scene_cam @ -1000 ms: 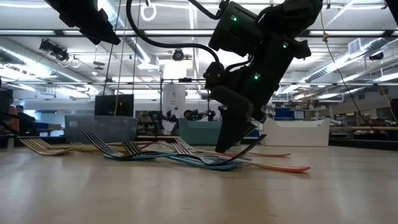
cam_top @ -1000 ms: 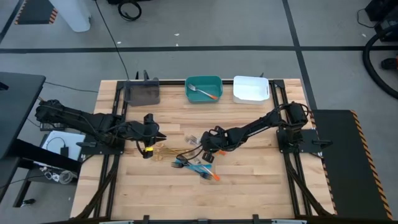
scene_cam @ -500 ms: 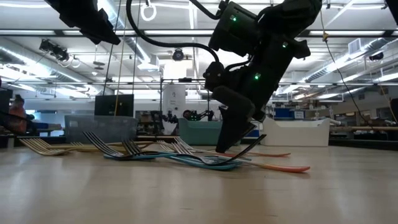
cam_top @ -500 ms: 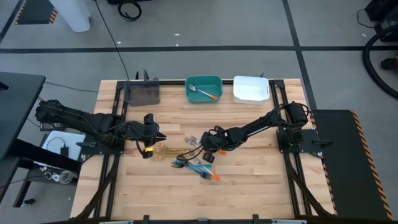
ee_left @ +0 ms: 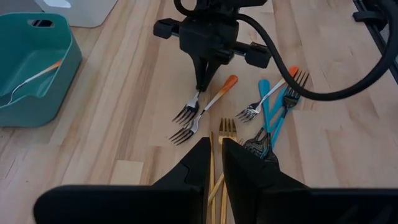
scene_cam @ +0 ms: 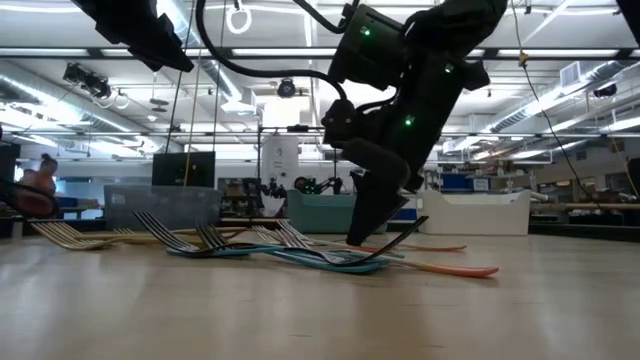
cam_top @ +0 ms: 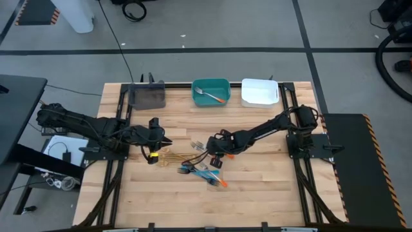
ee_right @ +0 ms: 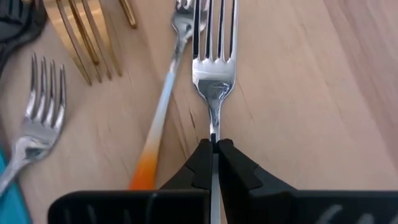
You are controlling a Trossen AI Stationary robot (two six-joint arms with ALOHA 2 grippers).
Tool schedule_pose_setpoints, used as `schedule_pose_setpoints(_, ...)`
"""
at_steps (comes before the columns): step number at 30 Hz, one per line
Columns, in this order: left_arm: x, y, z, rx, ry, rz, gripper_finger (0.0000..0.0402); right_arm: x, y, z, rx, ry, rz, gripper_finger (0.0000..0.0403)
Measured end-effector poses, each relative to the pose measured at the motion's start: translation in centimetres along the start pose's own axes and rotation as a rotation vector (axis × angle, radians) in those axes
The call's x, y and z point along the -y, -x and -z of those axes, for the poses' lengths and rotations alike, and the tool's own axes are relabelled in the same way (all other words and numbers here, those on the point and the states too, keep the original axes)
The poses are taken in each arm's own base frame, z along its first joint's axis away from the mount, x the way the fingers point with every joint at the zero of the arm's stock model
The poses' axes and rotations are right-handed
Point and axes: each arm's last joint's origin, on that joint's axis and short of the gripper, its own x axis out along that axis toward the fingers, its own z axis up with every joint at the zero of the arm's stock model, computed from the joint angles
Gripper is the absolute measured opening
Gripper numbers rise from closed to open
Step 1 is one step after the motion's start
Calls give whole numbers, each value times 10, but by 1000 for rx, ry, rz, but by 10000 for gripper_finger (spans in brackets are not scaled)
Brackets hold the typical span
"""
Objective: Sort silverware by color (type)
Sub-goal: Put the orange fork into the blue bin
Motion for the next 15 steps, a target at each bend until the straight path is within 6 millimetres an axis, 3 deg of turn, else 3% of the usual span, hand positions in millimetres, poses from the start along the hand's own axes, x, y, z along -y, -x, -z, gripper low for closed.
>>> schedule_pose_setpoints(15, 0, 0, 2, -25, 4, -4, 50, 11, 4, -11, -40, 47, 34, 18)
